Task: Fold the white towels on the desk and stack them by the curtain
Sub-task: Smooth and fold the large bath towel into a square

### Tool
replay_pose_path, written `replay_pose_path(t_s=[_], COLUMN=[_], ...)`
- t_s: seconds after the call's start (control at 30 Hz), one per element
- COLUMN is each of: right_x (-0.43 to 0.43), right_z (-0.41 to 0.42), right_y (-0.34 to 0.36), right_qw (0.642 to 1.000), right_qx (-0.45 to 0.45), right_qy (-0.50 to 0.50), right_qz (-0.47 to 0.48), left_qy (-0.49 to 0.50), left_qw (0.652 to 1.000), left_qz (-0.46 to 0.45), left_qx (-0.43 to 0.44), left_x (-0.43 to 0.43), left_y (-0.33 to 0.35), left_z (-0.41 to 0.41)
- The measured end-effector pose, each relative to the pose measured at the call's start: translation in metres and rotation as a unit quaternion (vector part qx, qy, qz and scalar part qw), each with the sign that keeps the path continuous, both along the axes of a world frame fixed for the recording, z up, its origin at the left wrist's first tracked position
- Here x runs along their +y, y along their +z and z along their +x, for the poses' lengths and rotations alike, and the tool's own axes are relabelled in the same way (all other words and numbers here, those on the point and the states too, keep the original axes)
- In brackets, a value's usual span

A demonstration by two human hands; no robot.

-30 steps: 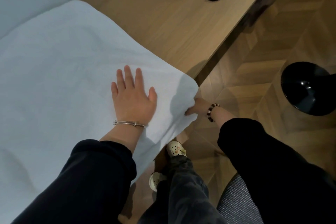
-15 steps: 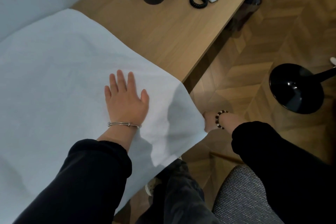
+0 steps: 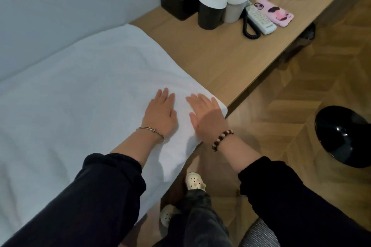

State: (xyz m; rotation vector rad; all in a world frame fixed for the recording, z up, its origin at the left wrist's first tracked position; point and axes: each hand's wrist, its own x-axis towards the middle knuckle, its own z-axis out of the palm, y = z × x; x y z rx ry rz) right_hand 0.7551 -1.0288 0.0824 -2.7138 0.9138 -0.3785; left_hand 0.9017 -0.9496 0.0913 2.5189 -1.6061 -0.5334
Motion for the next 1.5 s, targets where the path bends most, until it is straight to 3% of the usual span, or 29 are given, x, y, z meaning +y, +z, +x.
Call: replay_pose_path(t_s=[0.07, 0.17, 0.27, 0.33, 0.43, 0.57, 0.6, 0.67, 0.73, 0.93, 1.03, 1.17, 1.27, 1.37, 1.5], right_x=[-0.002, 0.004, 0.046, 0.068, 0.072, 0.083, 0.092, 0.119, 0.143, 0.169, 0.202, 0.236, 0.242, 0.253, 0.299], right_z=[0.012, 0.049, 0.094, 0.104, 0.107, 0.126, 0.134, 0.142, 0.141, 0.156, 0.174, 0.18, 0.184, 0.192, 0.215], right_y=[-0.002, 0.005, 0.004, -0.002, -0.01, -0.001, 0.002, 0.002, -0.004, 0.002, 0.009, 0.012, 0.018, 0.033, 0.056], right_qw=[0.985, 0.959, 0.979, 0.974, 0.973, 0.963, 0.967, 0.974, 0.954, 0.954, 0.949, 0.904, 0.895, 0.918, 0.916], right_qx=[0.172, 0.253, 0.199, 0.211, 0.227, 0.25, 0.244, 0.211, 0.197, 0.258, 0.221, 0.255, 0.297, 0.256, 0.138], right_qy=[-0.018, -0.12, 0.017, 0.078, 0.003, -0.067, -0.047, 0.084, 0.224, 0.15, 0.224, 0.344, 0.332, 0.299, 0.372], right_qz=[-0.016, 0.036, 0.038, 0.04, 0.046, 0.072, 0.047, -0.01, -0.011, 0.017, 0.001, -0.01, -0.014, 0.038, 0.059], left_qy=[-0.004, 0.1, 0.191, 0.225, 0.257, 0.327, 0.325, 0.314, 0.308, 0.313, 0.318, 0.343, 0.418, 0.517, 0.668], left_qw=[0.998, 0.99, 0.977, 0.97, 0.953, 0.927, 0.927, 0.935, 0.941, 0.945, 0.942, 0.93, 0.901, 0.851, 0.692], left_qz=[-0.002, -0.01, 0.012, 0.047, 0.114, 0.13, 0.128, 0.111, 0.09, 0.025, 0.005, -0.029, -0.047, -0.081, -0.197], left_qx=[-0.058, -0.096, -0.099, -0.085, -0.109, -0.131, -0.135, -0.121, -0.103, -0.09, -0.103, -0.131, -0.104, -0.042, 0.191], left_x=[0.021, 0.057, 0.096, 0.128, 0.182, 0.245, 0.256, 0.267, 0.271, 0.293, 0.306, 0.338, 0.376, 0.409, 0.431], left_y=[0.008, 0.015, 0.011, 0.003, -0.01, -0.008, -0.009, -0.01, -0.013, -0.005, 0.003, 0.022, 0.032, 0.028, 0.025], left_z=[0.018, 0.042, 0.057, 0.064, 0.076, 0.092, 0.093, 0.09, 0.086, 0.077, 0.069, 0.06, 0.053, 0.042, 0.036])
